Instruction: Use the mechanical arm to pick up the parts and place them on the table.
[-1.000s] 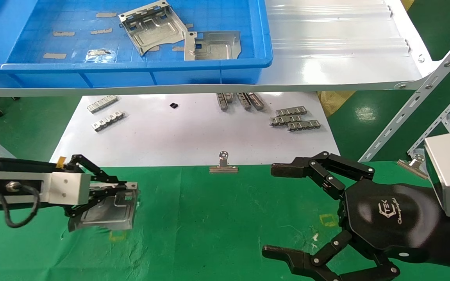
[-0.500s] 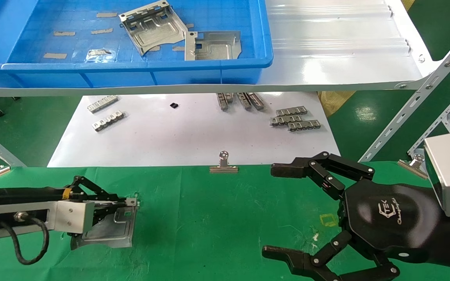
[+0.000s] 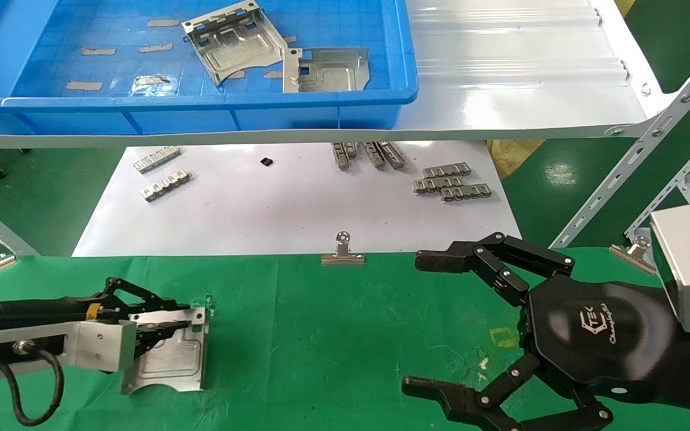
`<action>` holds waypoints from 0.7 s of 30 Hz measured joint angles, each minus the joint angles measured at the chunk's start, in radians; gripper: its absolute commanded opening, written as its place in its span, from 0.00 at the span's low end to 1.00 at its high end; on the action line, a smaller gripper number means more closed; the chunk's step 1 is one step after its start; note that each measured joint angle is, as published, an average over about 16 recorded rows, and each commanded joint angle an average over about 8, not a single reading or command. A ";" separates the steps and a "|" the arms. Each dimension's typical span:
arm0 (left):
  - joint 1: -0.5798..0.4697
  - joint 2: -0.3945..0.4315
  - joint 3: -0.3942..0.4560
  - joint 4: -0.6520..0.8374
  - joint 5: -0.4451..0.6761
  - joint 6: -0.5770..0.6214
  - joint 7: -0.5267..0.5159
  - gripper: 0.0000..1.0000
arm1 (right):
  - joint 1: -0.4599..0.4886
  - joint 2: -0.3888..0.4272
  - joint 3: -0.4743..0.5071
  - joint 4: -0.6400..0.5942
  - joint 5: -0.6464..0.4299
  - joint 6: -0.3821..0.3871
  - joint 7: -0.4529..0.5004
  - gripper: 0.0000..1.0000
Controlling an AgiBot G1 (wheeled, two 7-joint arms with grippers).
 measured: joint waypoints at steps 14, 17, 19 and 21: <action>-0.003 -0.025 -0.032 0.035 -0.222 0.132 -0.121 1.00 | 0.000 0.000 0.000 0.000 0.000 0.000 0.000 1.00; 0.002 -0.029 -0.044 0.057 -0.302 0.174 -0.152 1.00 | 0.000 0.000 0.000 0.000 0.000 0.000 0.000 1.00; 0.006 -0.030 -0.051 0.071 -0.351 0.200 -0.168 1.00 | 0.000 0.000 0.000 0.000 0.000 0.000 0.000 1.00; 0.010 -0.031 -0.058 0.084 -0.393 0.221 -0.181 1.00 | 0.000 0.000 0.000 0.000 0.000 0.000 0.000 1.00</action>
